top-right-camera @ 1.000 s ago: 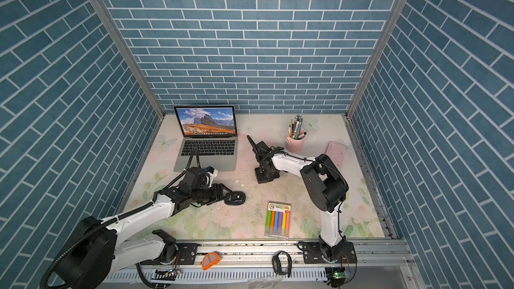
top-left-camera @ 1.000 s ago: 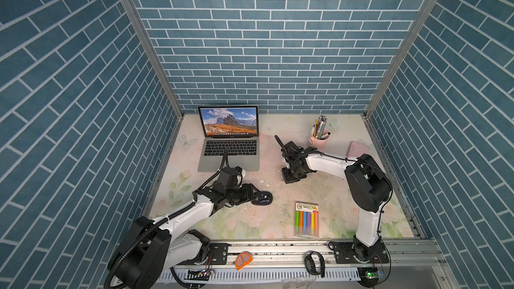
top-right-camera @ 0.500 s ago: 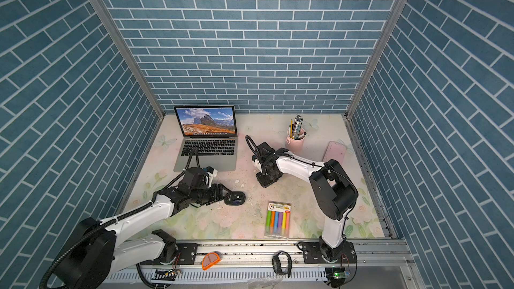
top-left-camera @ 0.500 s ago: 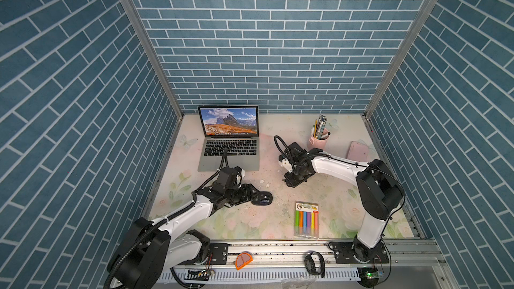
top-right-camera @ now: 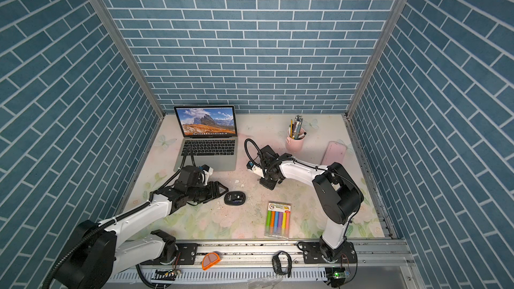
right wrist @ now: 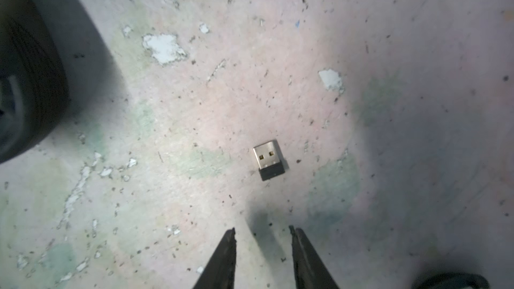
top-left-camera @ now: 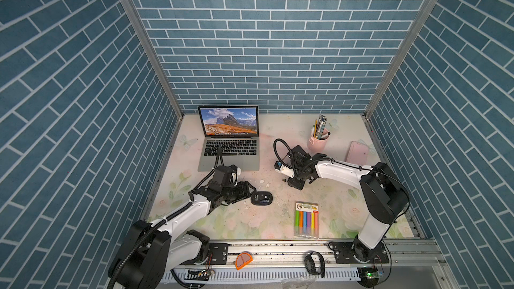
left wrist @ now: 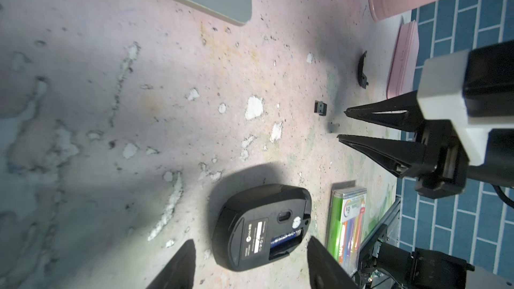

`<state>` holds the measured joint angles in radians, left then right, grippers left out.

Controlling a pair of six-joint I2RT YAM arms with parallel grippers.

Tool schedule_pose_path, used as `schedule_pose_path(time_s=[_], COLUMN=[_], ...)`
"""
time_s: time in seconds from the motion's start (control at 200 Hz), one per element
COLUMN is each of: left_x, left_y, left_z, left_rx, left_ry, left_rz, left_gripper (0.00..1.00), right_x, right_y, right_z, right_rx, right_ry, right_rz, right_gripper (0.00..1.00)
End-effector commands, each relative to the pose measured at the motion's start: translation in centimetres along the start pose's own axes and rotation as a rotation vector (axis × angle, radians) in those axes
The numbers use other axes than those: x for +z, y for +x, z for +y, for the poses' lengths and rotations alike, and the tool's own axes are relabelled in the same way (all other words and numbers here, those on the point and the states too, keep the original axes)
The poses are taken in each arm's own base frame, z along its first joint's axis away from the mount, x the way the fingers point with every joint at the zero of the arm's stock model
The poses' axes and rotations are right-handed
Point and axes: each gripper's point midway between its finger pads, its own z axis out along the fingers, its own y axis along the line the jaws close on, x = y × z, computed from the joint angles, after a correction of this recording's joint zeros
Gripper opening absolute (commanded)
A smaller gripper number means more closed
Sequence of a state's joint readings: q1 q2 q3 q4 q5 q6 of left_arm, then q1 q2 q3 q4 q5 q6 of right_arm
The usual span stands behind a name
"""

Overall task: Insert the wireless mouse receiver into the laptop
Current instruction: Pick up the USB plug at the center of the board.

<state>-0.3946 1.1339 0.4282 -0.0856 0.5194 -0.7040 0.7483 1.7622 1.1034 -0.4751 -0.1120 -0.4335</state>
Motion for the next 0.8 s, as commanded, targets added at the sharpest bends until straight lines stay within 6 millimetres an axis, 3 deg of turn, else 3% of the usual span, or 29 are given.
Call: schedule_pose_path(time_s=[0.0, 0.225, 0.79], left_x=[-1.1, -1.8, -1.5], left_y=[-2.2, -3.5, -3.6], left_z=[-1.0, -0.9, 0.3], left_rx=[0.023, 0.020, -0.006], left_ry=[0.024, 0.025, 0.022], left_rz=[-0.061, -0.070, -0.061], left_gripper=[0.65, 0.65, 0.65], right_x=[0.7, 1.7, 2.9], right_y=[-0.6, -0.5, -0.4], right_z=[0.0, 0.1, 0.5], right_rx=[-0.147, -0.217, -0.183], right_ry=[-0.007, -0.028, -0.118], right_rz=[-0.007, -0.001, 0.044], right_gripper=[0.36, 0.35, 0.30])
